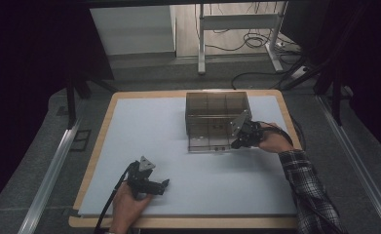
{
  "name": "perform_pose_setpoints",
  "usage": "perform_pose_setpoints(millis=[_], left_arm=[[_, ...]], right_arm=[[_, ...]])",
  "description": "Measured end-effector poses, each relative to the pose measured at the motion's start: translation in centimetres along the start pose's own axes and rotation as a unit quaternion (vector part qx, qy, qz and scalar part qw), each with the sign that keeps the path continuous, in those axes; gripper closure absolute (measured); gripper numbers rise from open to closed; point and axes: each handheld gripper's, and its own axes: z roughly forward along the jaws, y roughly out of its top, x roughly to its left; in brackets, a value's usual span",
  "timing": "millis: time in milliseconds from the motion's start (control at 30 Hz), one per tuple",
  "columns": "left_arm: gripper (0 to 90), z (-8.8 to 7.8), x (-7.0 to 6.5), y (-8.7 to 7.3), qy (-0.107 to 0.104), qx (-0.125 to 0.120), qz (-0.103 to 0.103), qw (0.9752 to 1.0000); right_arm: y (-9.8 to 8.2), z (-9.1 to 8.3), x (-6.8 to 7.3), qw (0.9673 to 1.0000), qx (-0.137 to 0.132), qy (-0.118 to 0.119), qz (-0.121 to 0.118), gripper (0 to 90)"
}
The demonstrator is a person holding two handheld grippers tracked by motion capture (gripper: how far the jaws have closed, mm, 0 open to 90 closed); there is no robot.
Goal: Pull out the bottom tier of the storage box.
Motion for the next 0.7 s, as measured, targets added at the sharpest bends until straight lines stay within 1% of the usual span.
perform_pose_setpoints(millis=[133,200,333,600,700], left_arm=[[0.0,0.0,0.0,0.0,0.0,0.0,0.0,1.0],[0.0,0.0,0.0,0.0,0.0,0.0,0.0,1.0],[0.0,0.0,0.0,0.0,0.0,0.0,0.0,1.0],[0.0,0.0,0.0,0.0,0.0,0.0,0.0,1.0],[0.0,0.0,0.0,0.0,0.0,0.0,0.0,1.0]], right_arm=[[0.1,-0.2,0.8,1.0,-0.001,-0.001,-0.002,86.6],[0.1,-0.2,0.9,1.0,-0.001,0.0,-0.002,86.6],[0.2,-0.1,1.9,1.0,-0.005,0.001,-0.003,86.6],[0.1,0.1,2.7,0.9999,-0.009,-0.001,-0.005,86.7],[-0.1,0.4,2.7,1.0,-0.01,0.001,-0.001,86.8]])
